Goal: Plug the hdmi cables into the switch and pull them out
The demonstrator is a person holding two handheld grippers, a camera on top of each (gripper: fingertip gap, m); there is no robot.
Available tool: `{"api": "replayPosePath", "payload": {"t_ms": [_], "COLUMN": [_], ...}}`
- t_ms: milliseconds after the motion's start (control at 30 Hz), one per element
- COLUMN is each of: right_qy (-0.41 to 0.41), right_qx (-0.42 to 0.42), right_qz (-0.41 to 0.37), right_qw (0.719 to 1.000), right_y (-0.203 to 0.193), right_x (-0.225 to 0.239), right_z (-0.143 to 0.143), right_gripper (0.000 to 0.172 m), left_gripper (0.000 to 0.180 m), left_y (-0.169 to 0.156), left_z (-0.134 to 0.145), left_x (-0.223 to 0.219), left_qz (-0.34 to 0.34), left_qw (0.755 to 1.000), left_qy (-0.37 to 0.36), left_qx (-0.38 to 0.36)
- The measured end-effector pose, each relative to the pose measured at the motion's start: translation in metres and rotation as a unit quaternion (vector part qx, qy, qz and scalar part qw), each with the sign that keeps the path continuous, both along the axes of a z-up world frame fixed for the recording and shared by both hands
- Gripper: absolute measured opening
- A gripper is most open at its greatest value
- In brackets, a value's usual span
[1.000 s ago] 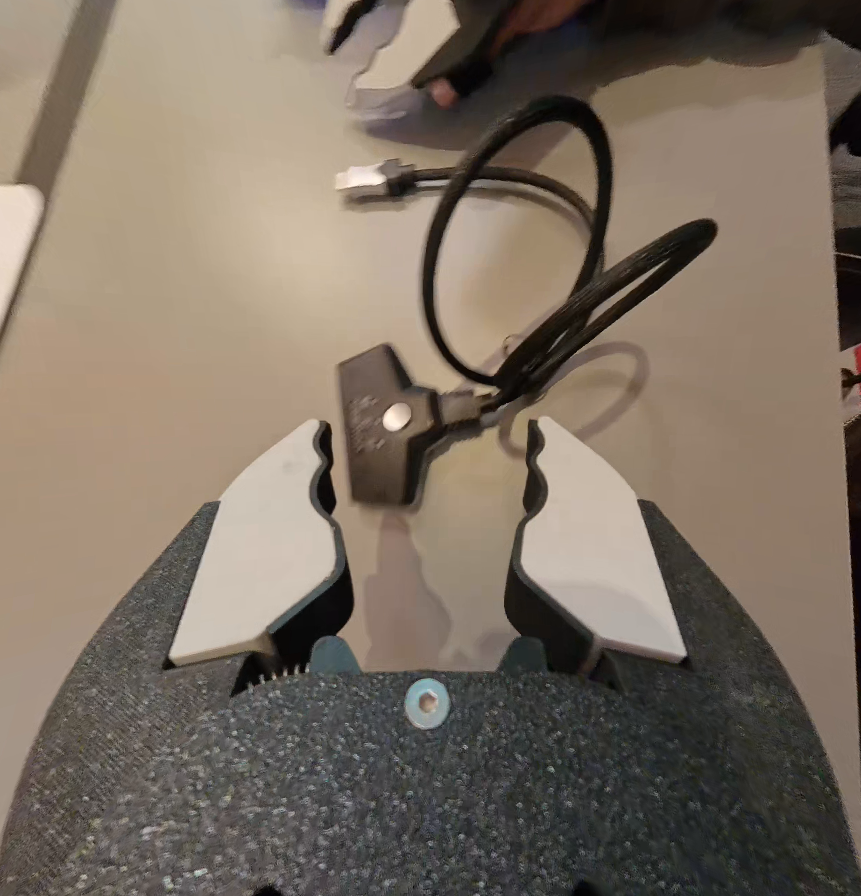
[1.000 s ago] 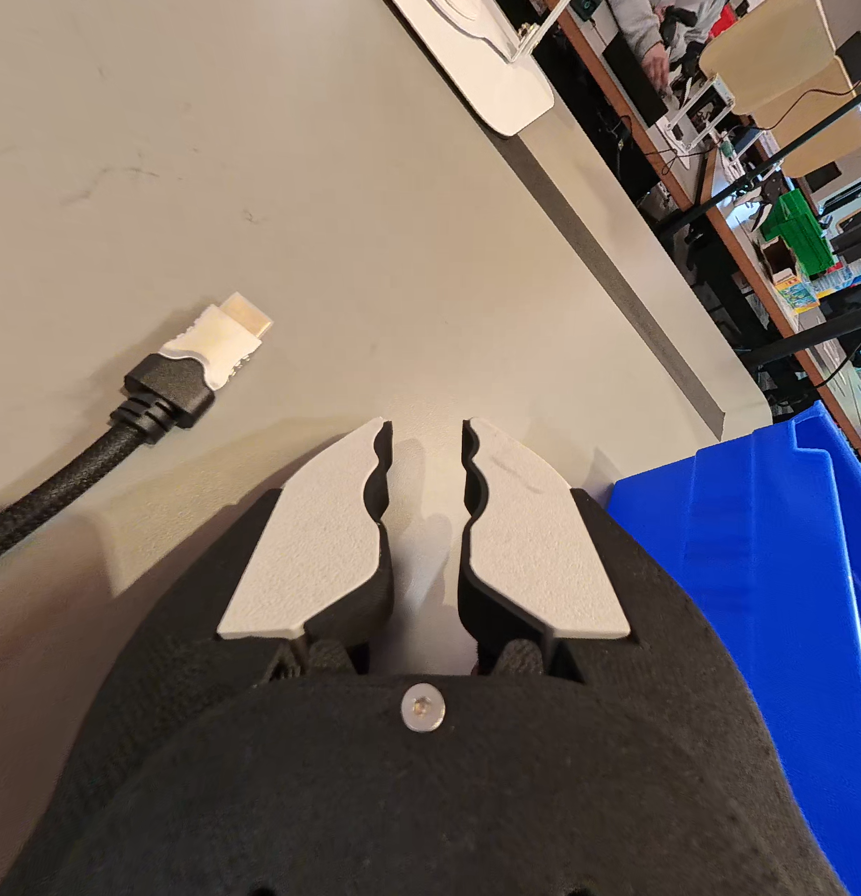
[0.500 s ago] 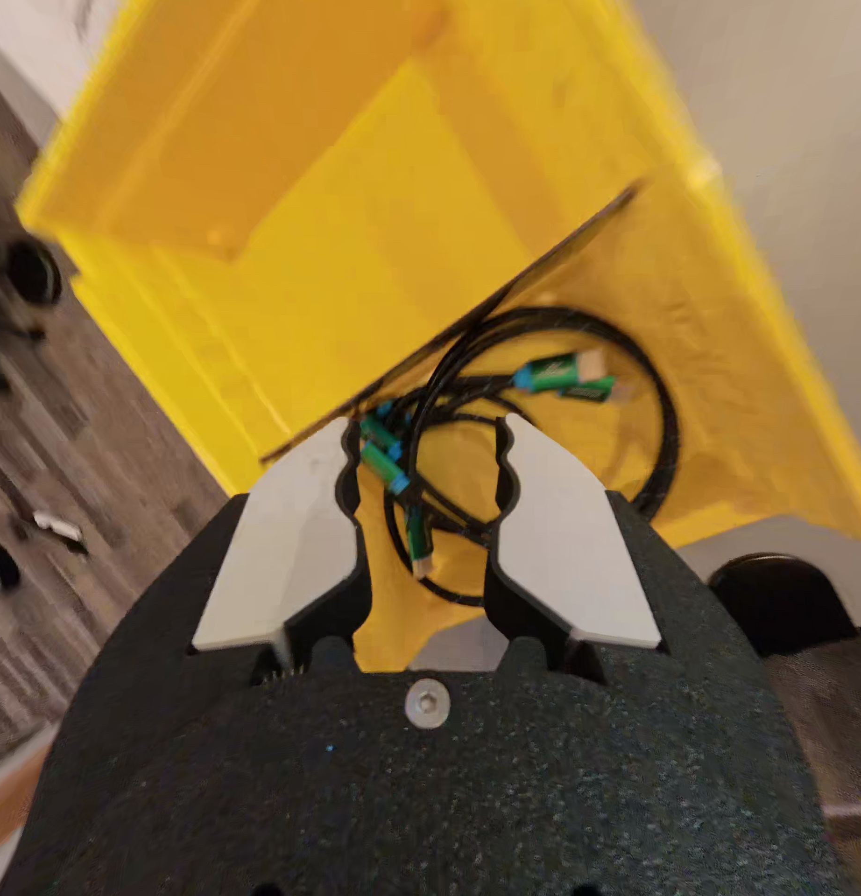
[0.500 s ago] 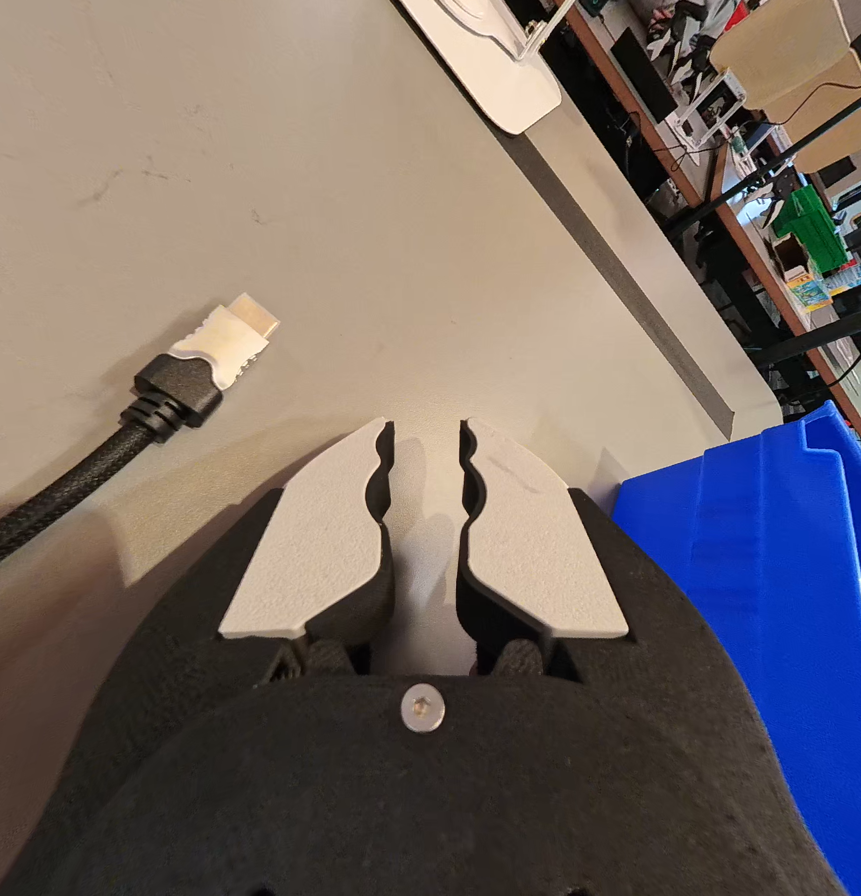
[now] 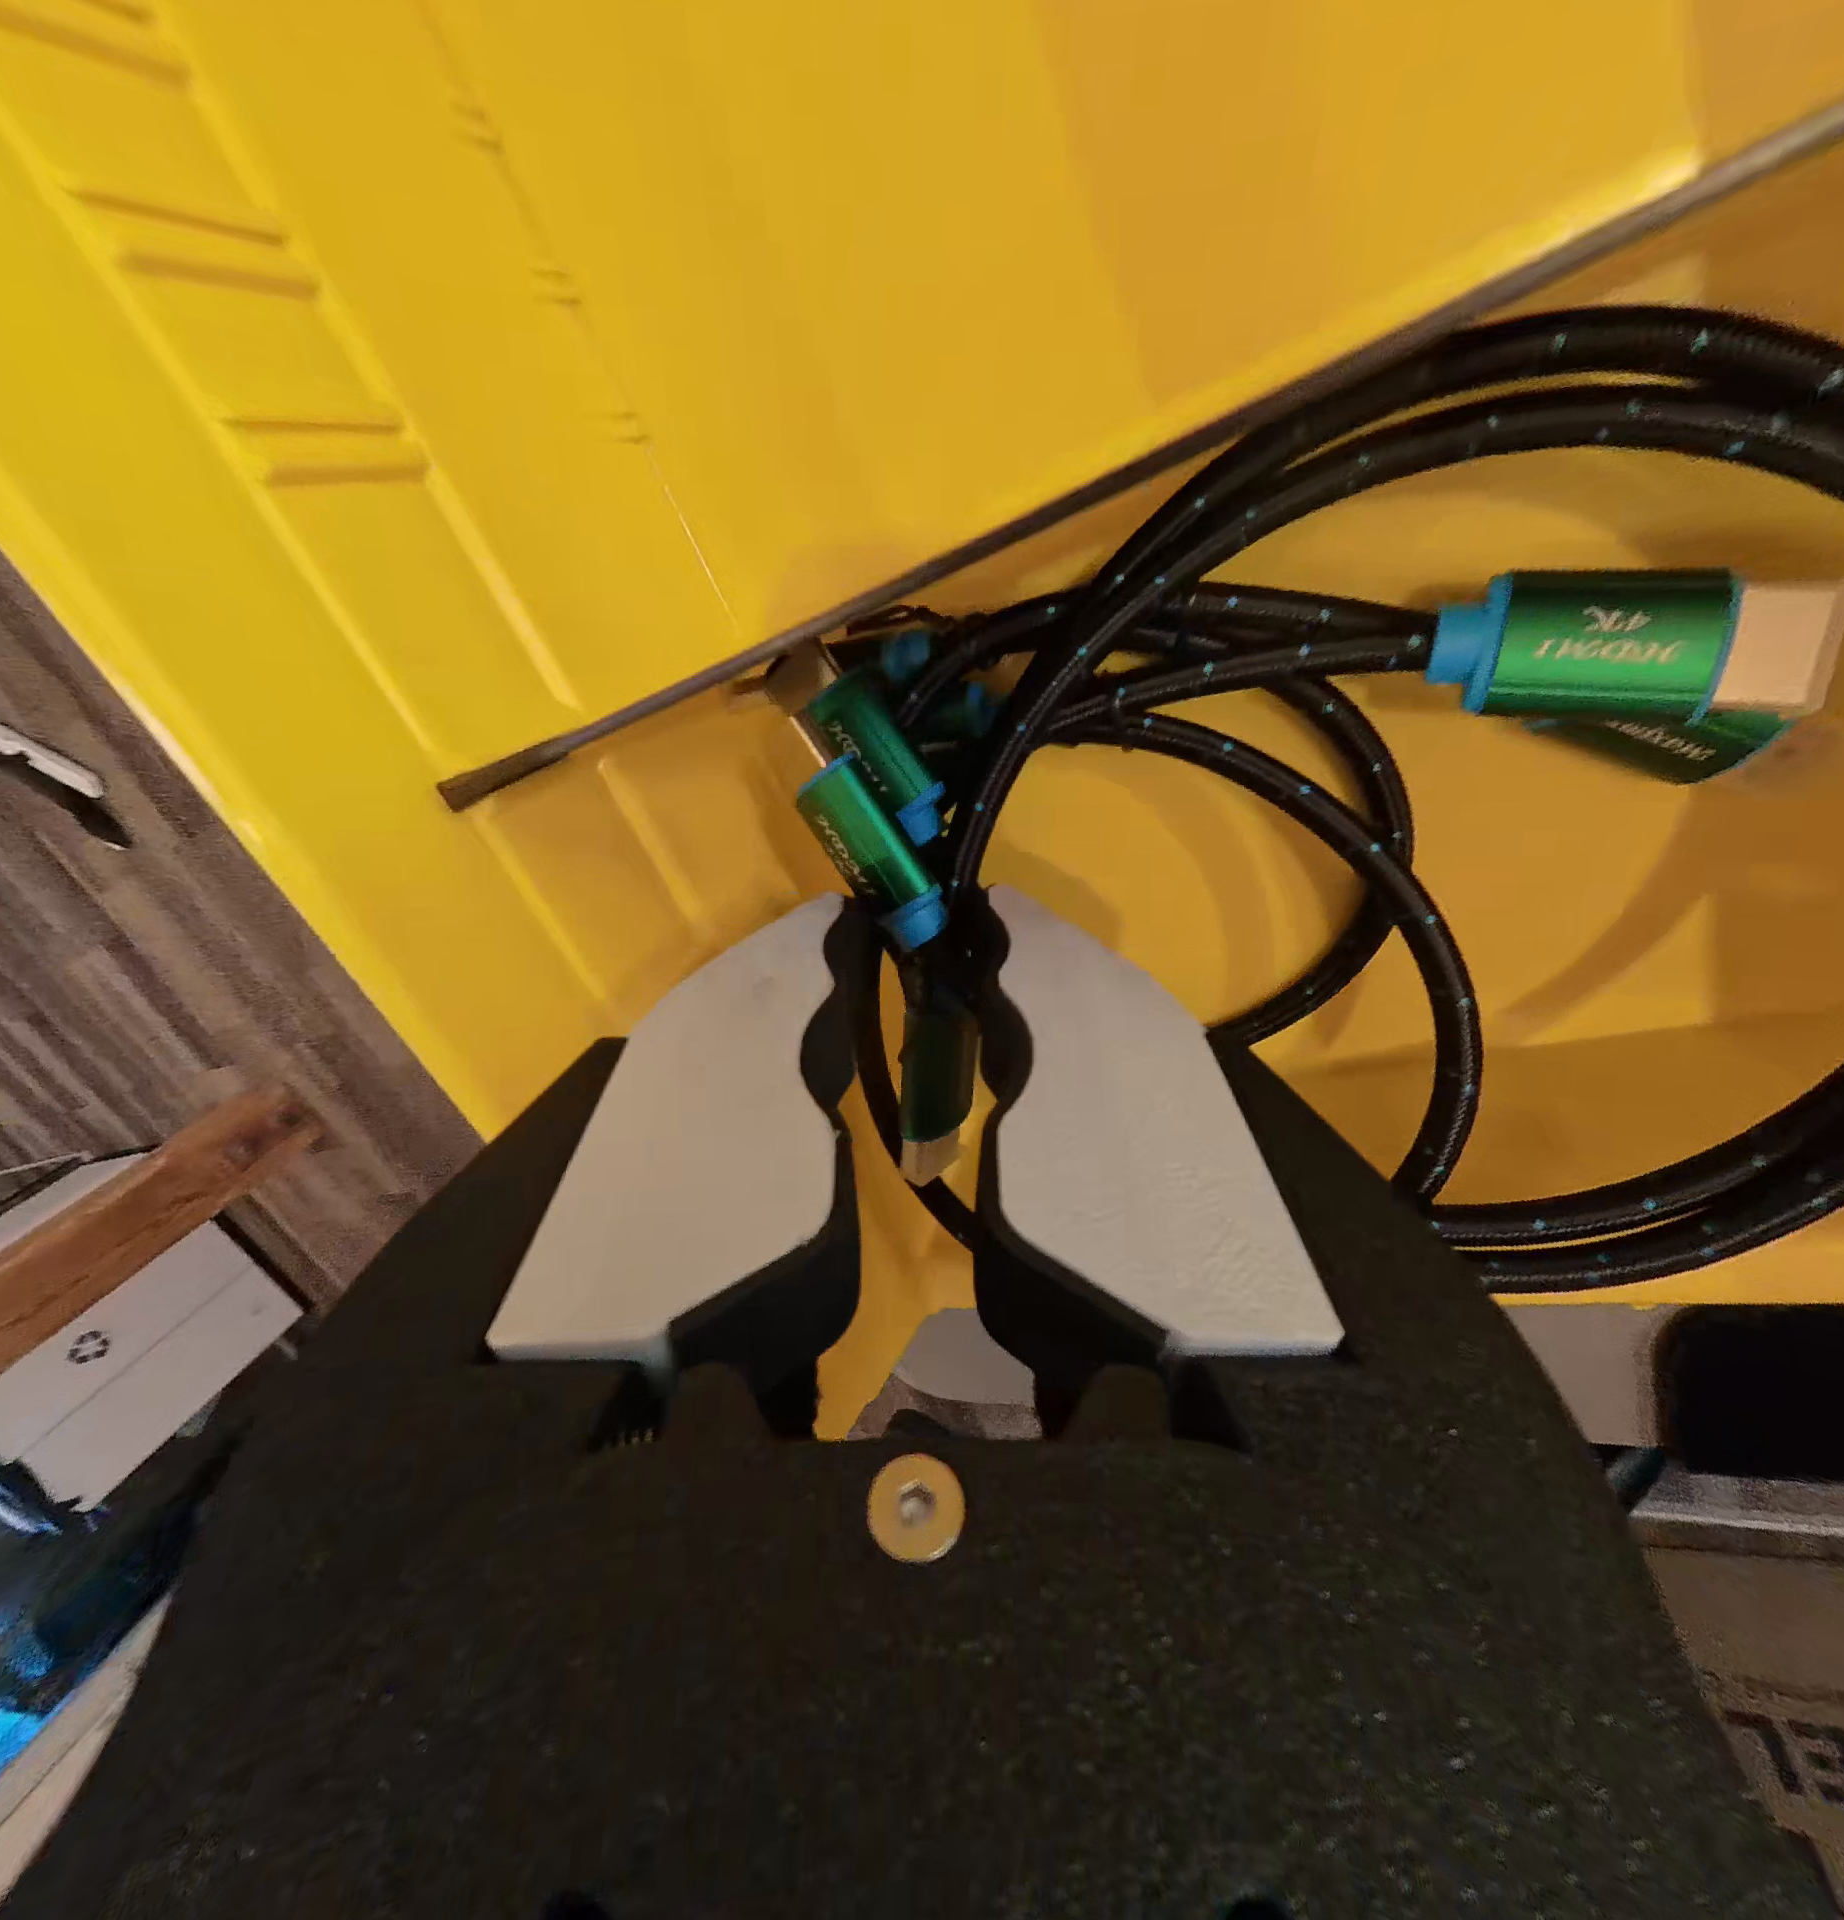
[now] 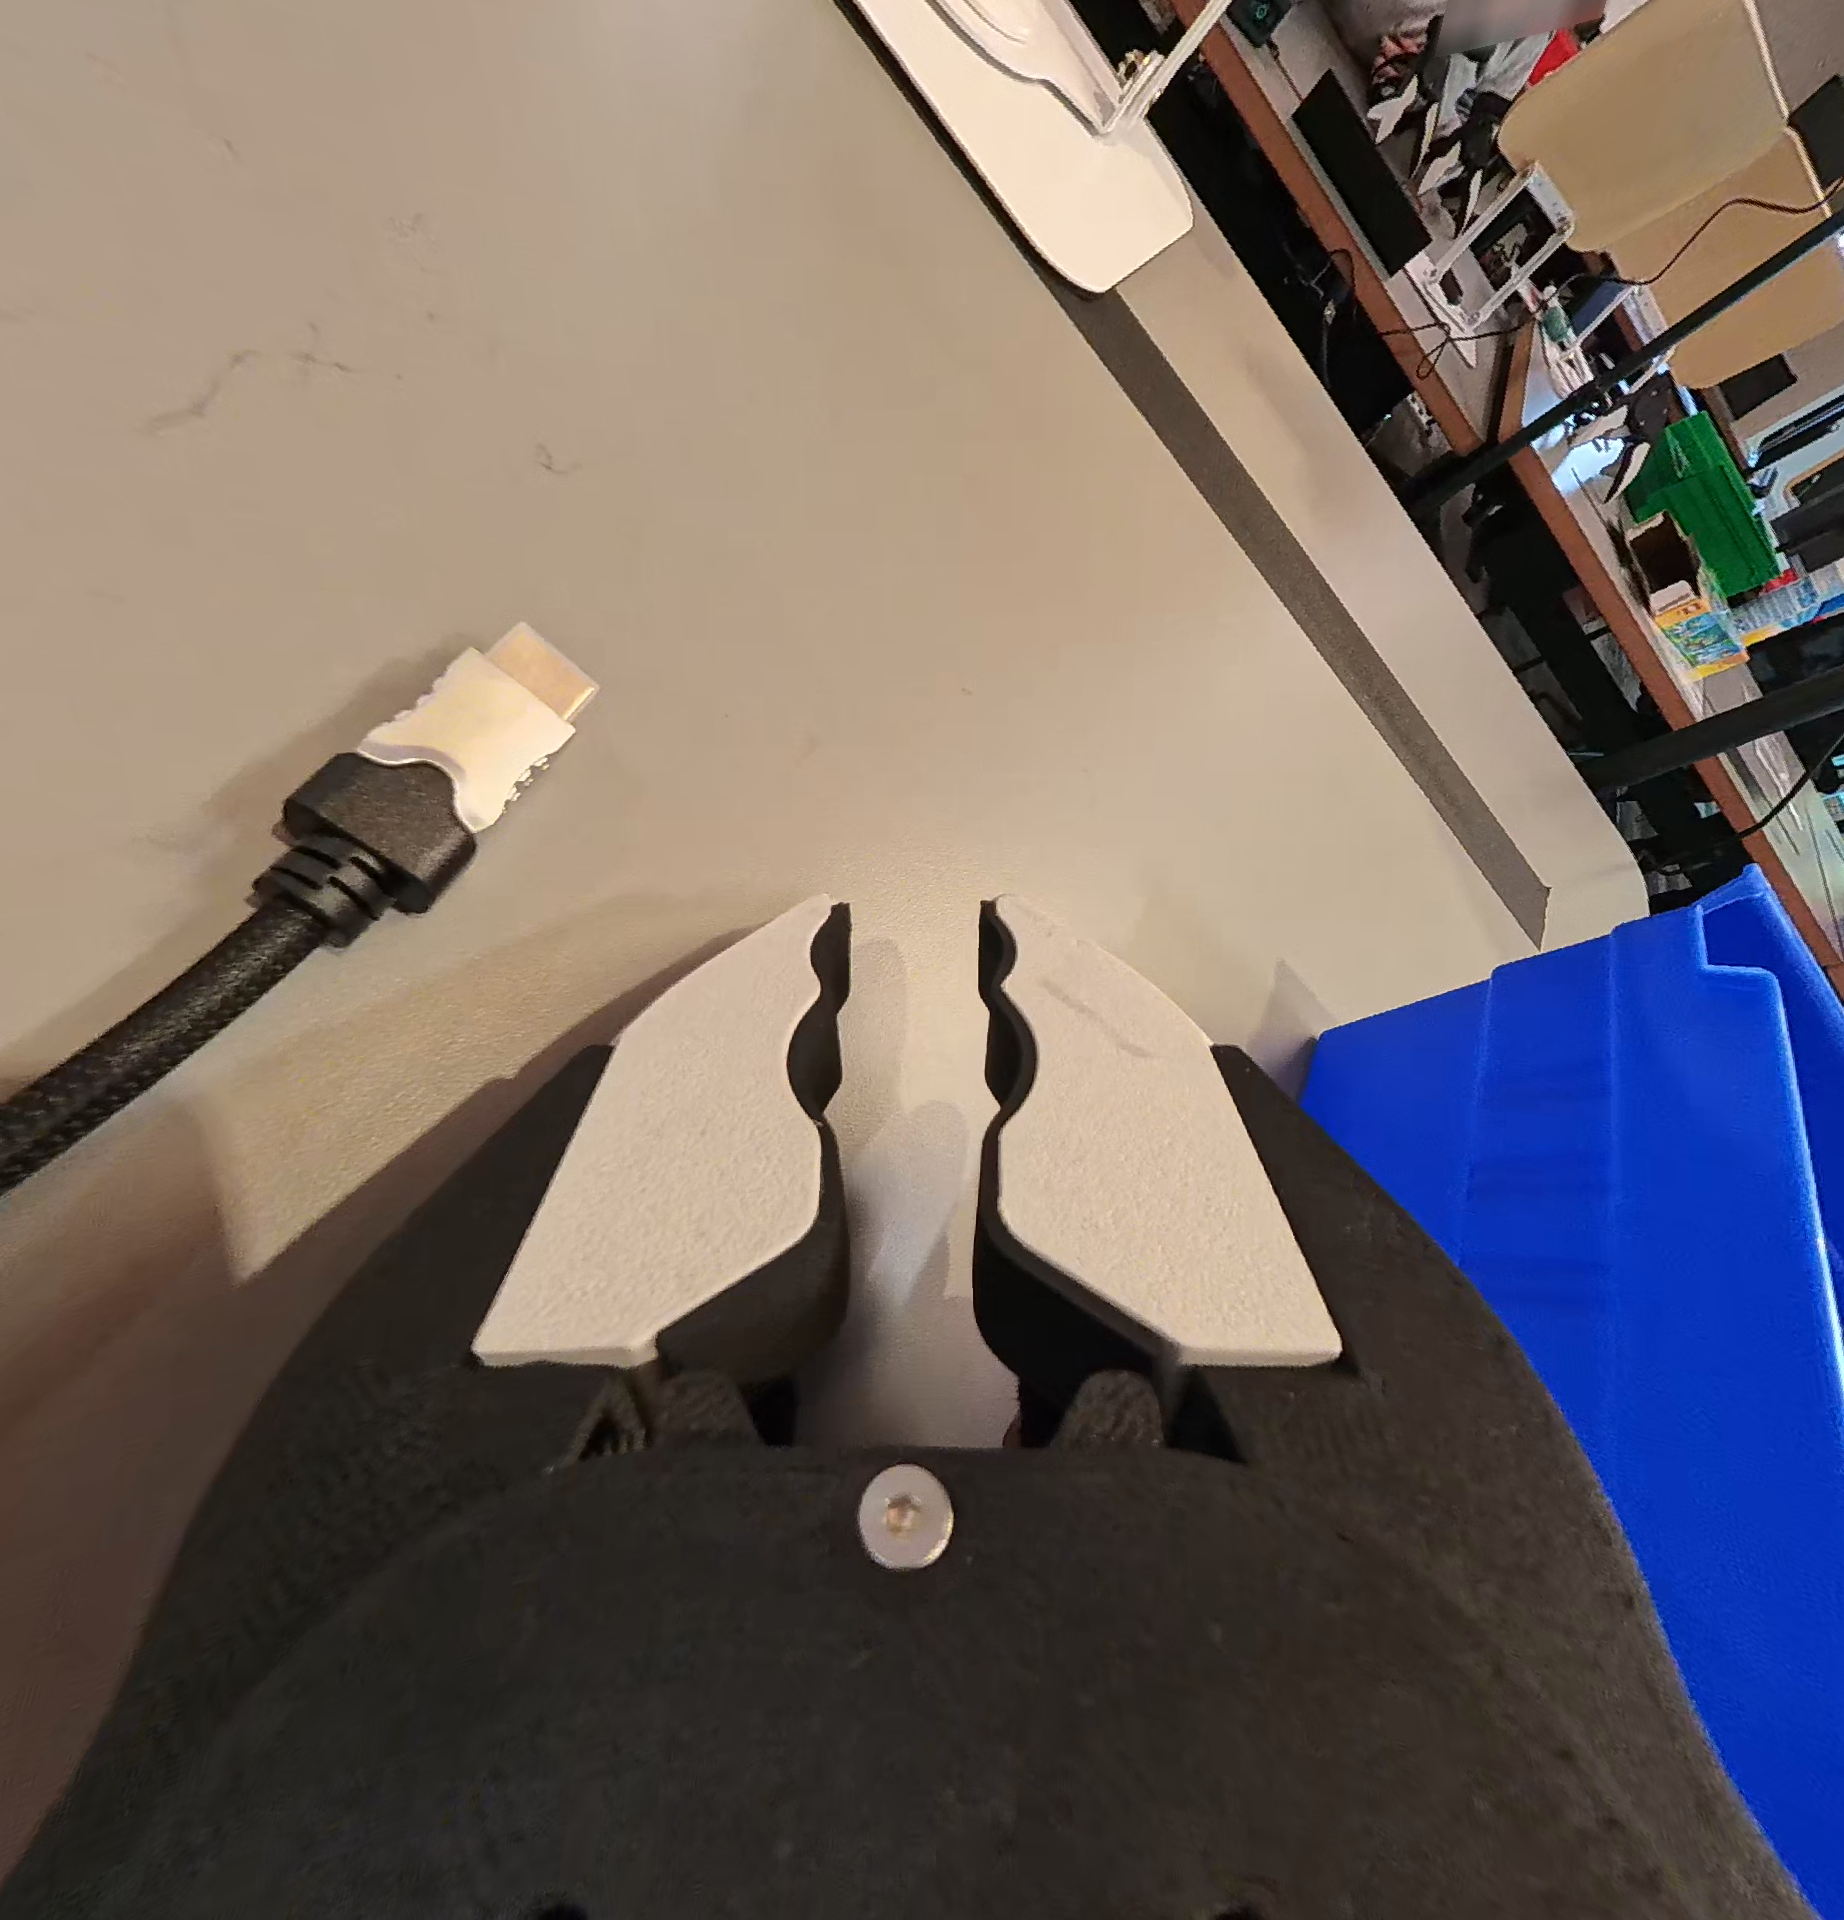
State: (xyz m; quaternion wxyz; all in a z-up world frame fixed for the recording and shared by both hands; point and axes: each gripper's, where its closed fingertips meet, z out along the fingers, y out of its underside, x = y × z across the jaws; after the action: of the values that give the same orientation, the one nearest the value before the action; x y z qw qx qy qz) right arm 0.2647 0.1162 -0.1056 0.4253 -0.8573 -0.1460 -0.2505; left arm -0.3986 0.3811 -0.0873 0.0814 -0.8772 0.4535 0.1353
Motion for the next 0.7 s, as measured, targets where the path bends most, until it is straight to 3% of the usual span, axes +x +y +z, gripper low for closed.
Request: {"api": "replayPosePath", "payload": {"t_ms": [200,400,600,700], "right_qy": [0.002,0.003,0.008,0.011], "right_qx": [-0.001,-0.002,0.000,0.001], "right_qz": [0.002,0.004,0.004,0.004], "right_qw": [1.000,1.000,1.000,1.000], "right_y": [0.000,0.000,0.000,0.000], "right_x": [0.000,-0.001,-0.001,0.000], "right_z": [0.000,0.000,0.000,0.000], "right_gripper": [0.023,0.023,0.025,0.027], "left_gripper": [0.018,0.017,0.013,0.013], "left_y": [0.010,0.013,-0.004,-0.024], "left_z": [0.017,0.082,0.172,0.201], "left_x": [0.004,0.024,0.100,0.156], "left_qz": [-0.004,-0.055,-0.193,-0.270], "left_qw": [0.999,0.985,0.929,0.892], "left_qy": [-0.015,-0.024,-0.033,-0.050], "left_qx": [0.046,0.160,0.314,0.359]}}
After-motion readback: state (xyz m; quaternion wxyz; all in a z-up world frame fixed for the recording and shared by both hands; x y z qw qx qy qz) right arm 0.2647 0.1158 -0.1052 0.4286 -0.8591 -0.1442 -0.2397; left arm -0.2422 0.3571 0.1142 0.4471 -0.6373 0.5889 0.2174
